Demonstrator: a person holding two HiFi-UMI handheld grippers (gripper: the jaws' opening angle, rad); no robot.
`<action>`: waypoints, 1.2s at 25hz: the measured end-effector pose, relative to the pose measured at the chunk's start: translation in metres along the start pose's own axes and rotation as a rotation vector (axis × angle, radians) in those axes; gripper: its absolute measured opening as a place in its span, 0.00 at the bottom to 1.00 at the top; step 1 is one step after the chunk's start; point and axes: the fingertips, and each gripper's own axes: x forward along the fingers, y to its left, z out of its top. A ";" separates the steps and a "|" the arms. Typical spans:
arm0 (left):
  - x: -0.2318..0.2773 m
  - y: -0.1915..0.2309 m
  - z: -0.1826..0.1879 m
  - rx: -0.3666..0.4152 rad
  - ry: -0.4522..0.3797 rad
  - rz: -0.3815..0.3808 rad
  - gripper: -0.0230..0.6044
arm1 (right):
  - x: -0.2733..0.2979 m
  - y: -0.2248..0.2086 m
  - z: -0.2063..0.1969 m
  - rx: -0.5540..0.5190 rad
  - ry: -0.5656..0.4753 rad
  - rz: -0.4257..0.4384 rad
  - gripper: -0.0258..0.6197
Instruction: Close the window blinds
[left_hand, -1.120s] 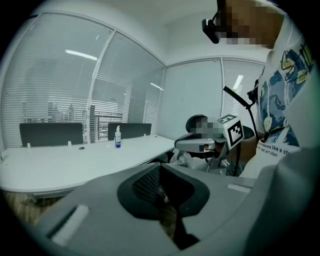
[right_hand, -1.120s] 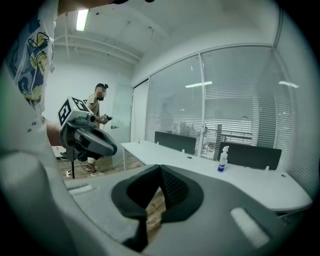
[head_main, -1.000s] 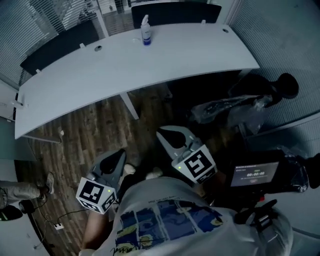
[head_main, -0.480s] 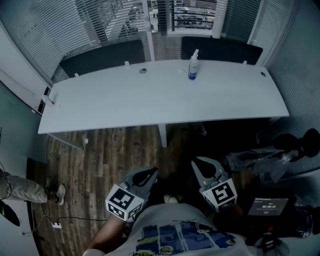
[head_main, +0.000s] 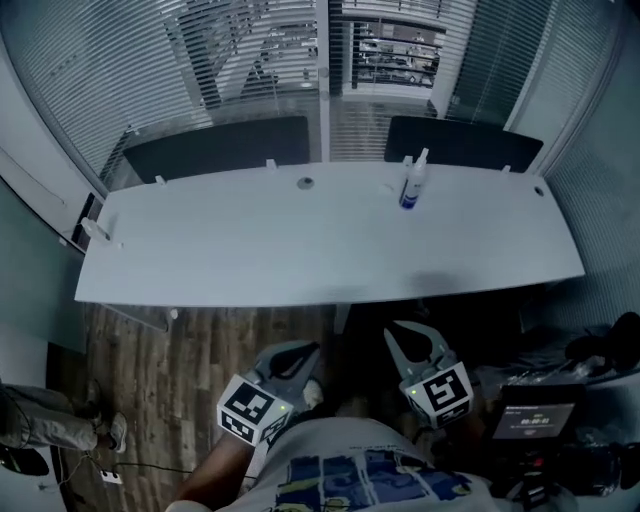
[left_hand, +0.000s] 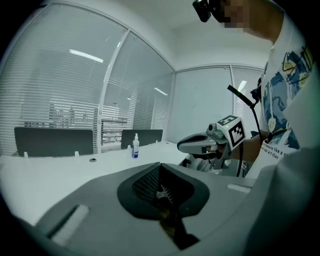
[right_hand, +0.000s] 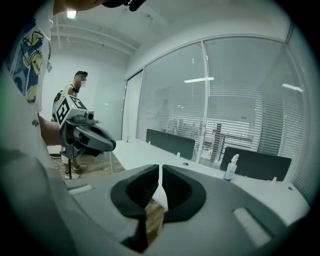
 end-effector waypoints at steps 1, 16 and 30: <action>0.002 0.017 0.002 0.002 -0.002 -0.003 0.05 | 0.014 -0.003 0.005 0.003 0.001 -0.008 0.06; 0.032 0.140 0.035 0.055 -0.016 0.034 0.05 | 0.130 -0.034 0.037 -0.014 0.048 0.004 0.06; 0.145 0.240 0.116 0.083 -0.049 0.180 0.05 | 0.213 -0.157 0.062 -0.033 0.009 0.082 0.06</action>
